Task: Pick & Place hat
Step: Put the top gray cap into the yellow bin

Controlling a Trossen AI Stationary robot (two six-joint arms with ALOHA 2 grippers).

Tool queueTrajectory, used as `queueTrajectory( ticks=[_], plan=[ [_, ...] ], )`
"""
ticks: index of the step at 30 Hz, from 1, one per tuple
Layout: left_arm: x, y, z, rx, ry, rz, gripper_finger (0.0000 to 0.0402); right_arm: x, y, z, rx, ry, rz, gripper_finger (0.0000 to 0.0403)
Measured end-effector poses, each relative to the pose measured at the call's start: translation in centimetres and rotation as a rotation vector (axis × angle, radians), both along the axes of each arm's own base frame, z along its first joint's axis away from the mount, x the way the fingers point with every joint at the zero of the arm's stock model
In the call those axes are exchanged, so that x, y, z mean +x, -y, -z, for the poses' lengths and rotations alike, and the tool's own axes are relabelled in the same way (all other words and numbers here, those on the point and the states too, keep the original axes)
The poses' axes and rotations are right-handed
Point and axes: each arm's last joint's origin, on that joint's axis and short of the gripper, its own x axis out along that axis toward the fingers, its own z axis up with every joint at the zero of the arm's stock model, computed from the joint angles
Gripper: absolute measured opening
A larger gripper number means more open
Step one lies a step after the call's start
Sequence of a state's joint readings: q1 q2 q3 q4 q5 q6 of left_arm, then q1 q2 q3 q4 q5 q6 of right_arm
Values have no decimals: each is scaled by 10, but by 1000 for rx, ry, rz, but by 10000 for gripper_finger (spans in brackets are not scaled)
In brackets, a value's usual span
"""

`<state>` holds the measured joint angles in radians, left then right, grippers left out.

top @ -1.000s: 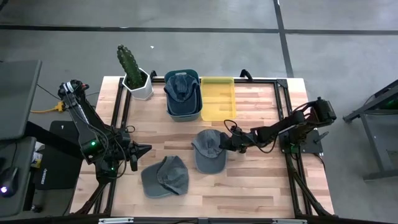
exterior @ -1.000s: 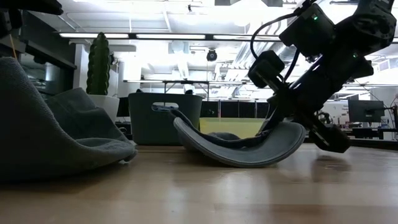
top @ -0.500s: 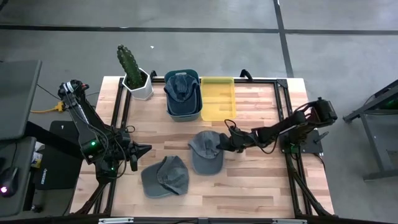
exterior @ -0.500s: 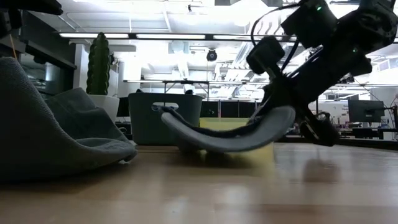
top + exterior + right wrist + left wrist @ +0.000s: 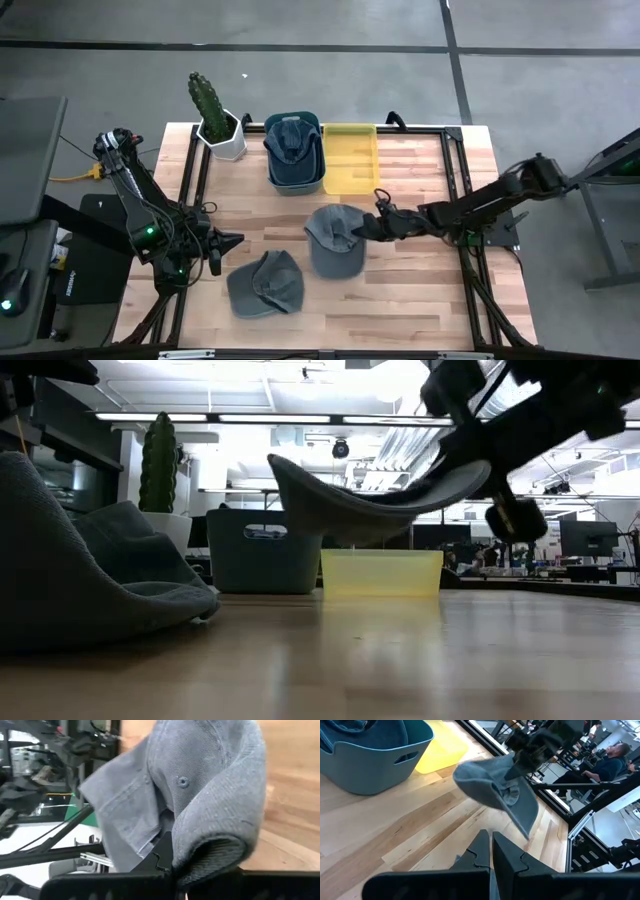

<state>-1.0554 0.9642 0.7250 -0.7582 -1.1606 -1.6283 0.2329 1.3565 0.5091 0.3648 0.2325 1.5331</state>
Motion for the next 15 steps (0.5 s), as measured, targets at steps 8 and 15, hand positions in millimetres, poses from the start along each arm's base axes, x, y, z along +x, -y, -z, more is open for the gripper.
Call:
queueTrajectory(
  ticks=[8,15],
  plan=[
    [0,0,0,-5,2,-3,0,-24,10,-35,-155,59,62,9],
    [0,0,0,-22,8,-10,0,-51,40,-54,-264,14,155,9]
  ],
)
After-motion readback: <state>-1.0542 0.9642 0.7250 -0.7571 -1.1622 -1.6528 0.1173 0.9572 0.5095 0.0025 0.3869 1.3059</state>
